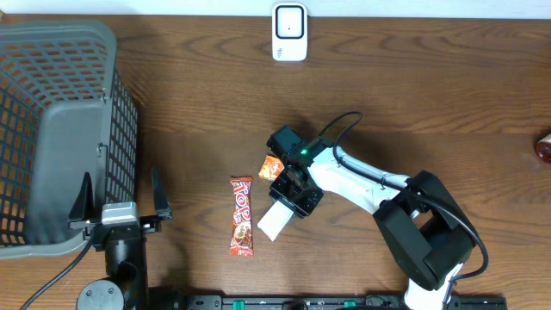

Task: Scan the item barcode
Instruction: 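Lower the right gripper onto the white Panadol box and grasp its end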

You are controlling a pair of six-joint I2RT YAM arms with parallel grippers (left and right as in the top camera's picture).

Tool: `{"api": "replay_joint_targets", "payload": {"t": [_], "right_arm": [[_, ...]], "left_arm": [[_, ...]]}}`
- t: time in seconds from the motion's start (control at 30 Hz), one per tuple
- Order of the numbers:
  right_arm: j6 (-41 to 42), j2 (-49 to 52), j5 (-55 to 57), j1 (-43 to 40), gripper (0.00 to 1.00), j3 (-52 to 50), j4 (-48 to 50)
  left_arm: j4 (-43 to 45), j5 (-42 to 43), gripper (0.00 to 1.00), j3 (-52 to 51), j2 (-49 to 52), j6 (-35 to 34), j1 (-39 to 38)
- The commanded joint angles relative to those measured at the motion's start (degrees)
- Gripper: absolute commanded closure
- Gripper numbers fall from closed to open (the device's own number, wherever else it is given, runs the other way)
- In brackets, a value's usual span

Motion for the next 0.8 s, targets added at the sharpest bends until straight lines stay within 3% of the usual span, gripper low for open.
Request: {"api": "replay_joint_targets", "payload": {"t": [0.0, 0.13, 0.77], "right_arm": [[-0.96, 3.48, -1.09, -0.57, 0.55, -1.46, -1.38], [-0.96, 3.26, -8.11, -3.17, 0.62, -1.44, -3.41], [-0.96, 3.26, -22.67, -15.17, 0.64, -1.44, -20.94]], "left_arm": [[-12.02, -3.32, 0.04, -11.23, 0.13, -12.17, 0.24], [-12.02, -3.32, 0.04, -11.23, 0.13, -12.17, 0.24], [-12.02, -3.32, 0.04, -11.23, 0.13, -12.17, 0.24]]}}
